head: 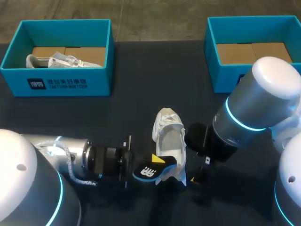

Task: Take the shoe out of the shoebox, open the shoe tongue, remove and reinsert the insole, then place the shoe into the shoebox

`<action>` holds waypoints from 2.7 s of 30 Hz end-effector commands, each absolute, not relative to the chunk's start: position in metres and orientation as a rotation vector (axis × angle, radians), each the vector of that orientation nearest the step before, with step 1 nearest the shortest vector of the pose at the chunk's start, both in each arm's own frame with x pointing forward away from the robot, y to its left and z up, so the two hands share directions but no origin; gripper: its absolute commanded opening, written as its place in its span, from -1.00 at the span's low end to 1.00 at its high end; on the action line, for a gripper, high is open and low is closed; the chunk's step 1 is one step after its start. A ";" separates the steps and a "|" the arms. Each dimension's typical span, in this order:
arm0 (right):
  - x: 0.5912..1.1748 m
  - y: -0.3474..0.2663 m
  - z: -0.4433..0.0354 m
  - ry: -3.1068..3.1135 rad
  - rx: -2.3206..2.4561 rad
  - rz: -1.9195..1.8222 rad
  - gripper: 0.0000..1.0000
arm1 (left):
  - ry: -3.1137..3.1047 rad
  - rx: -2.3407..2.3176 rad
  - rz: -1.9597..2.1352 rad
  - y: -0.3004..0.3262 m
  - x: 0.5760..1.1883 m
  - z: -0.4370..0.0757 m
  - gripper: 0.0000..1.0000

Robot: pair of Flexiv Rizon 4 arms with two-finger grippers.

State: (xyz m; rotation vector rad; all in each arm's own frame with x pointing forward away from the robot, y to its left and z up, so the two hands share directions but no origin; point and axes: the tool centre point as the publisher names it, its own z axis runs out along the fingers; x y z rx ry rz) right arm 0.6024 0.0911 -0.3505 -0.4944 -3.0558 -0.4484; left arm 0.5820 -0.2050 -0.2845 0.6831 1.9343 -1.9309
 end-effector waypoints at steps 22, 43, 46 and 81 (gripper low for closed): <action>0.602 0.090 -0.351 -3.055 -0.494 -0.453 1.00 | 1.914 0.742 -1.909 -0.220 0.572 -0.275 -1.00; 0.602 0.090 -0.351 -3.055 -0.494 -0.453 1.00 | 1.914 0.737 -1.911 -0.227 0.571 -0.278 -1.00; 0.602 0.090 -0.351 -3.055 -0.494 -0.453 1.00 | 1.917 0.728 -1.911 -0.229 0.573 -0.280 -1.00; 0.602 0.090 -0.351 -3.055 -0.494 -0.453 1.00 | 1.933 0.628 -1.868 -0.230 0.592 -0.295 -1.00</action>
